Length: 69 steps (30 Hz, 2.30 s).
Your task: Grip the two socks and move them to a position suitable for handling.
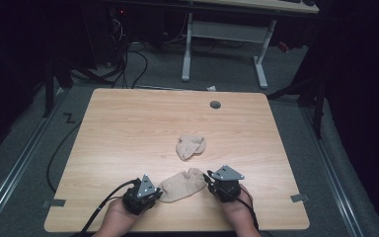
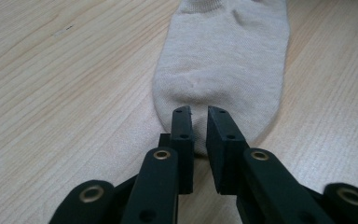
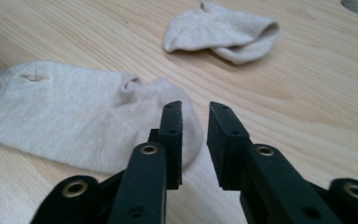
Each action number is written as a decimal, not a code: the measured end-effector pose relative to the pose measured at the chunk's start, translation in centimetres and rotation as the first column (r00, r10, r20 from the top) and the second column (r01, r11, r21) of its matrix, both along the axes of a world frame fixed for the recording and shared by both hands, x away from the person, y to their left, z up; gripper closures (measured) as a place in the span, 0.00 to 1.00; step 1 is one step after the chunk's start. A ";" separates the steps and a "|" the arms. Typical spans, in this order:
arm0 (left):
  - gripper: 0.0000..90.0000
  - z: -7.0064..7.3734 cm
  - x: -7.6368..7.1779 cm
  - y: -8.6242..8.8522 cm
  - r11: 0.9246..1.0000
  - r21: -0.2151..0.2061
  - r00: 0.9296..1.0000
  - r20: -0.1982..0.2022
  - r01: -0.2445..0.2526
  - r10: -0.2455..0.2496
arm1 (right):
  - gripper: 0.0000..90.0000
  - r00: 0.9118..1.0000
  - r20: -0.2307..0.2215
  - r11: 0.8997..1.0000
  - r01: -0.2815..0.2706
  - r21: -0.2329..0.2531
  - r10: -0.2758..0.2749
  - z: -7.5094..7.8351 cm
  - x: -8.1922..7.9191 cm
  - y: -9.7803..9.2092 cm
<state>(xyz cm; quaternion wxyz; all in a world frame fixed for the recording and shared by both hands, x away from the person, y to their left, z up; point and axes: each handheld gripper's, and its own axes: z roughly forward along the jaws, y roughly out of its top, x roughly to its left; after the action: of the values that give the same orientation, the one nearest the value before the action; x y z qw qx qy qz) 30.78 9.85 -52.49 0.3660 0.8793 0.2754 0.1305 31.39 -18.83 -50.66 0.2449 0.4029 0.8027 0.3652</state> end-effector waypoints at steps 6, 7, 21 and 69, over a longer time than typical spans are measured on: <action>0.89 0.0 0.4 0.4 1.000 0.004 1.000 0.000 -0.015 0.015 | 0.98 0.994 -0.099 0.997 -0.056 -0.057 0.050 -1.5 1.5 1.7; 0.89 0.0 0.4 0.7 1.000 0.002 1.000 -0.005 -0.016 0.016 | 0.98 0.992 -0.106 0.995 -0.077 -0.059 0.070 -1.8 1.2 1.7; 0.79 1.3 -0.2 3.3 0.997 -0.055 0.998 -0.012 -0.058 0.058 | 0.96 0.991 -0.051 0.992 -0.125 0.008 0.125 -0.5 -2.2 2.0; 0.62 1.1 2.4 7.6 0.977 -0.115 0.980 0.068 -0.180 0.189 | 1.00 0.975 -0.178 0.967 0.086 -0.239 -0.131 -0.7 12.5 3.6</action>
<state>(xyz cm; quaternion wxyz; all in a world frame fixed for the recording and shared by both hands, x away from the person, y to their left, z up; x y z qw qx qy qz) 33.22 17.49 -51.40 0.4100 0.8230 0.3479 0.1832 43.85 -15.24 -51.33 0.2307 0.4487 0.8361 0.2153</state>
